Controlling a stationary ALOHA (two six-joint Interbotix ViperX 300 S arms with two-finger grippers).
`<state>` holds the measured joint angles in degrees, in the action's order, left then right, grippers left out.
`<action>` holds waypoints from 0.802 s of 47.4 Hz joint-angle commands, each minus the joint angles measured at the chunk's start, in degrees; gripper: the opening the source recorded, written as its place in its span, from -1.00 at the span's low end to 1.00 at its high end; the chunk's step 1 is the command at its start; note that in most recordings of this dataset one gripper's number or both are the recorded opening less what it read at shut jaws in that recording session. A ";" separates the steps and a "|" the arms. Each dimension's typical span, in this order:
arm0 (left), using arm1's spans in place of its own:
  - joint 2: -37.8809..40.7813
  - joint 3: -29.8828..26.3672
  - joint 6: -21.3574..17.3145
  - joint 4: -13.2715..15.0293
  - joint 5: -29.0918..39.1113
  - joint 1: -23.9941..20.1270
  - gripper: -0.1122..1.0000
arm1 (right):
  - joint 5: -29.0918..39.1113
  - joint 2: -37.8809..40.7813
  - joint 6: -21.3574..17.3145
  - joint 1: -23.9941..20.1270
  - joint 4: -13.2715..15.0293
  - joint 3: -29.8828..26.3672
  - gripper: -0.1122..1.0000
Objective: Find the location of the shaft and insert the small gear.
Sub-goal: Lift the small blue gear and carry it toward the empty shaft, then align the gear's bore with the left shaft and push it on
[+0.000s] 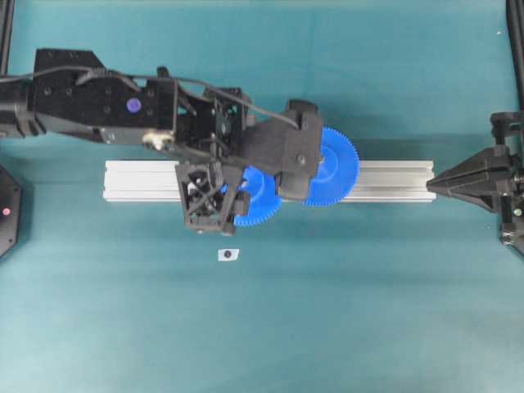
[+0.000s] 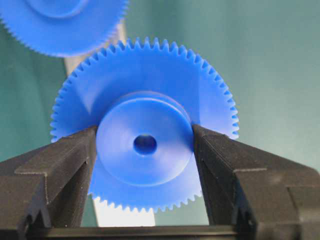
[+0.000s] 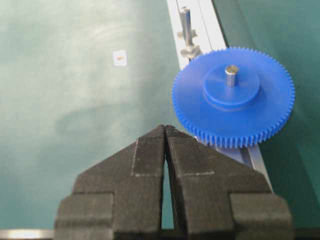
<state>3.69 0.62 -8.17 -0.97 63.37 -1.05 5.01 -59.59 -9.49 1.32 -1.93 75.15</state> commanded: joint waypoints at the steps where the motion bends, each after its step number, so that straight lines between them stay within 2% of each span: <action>1: -0.70 -1.93 -0.18 -0.18 -0.26 -0.26 0.35 | -0.26 0.18 -0.70 0.18 0.00 -0.79 -0.75; 20: 2.37 -2.72 0.70 -0.18 -0.18 -2.64 0.35 | -0.18 0.18 -0.70 0.26 0.00 -0.79 -0.75; 38: 5.98 -3.16 0.44 -0.18 -0.79 -2.72 0.35 | -0.18 0.18 -1.32 0.26 0.00 -0.79 -0.75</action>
<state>10.28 -0.88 -7.65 -0.97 63.02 -3.69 5.10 -59.77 -10.28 1.49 -1.93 75.06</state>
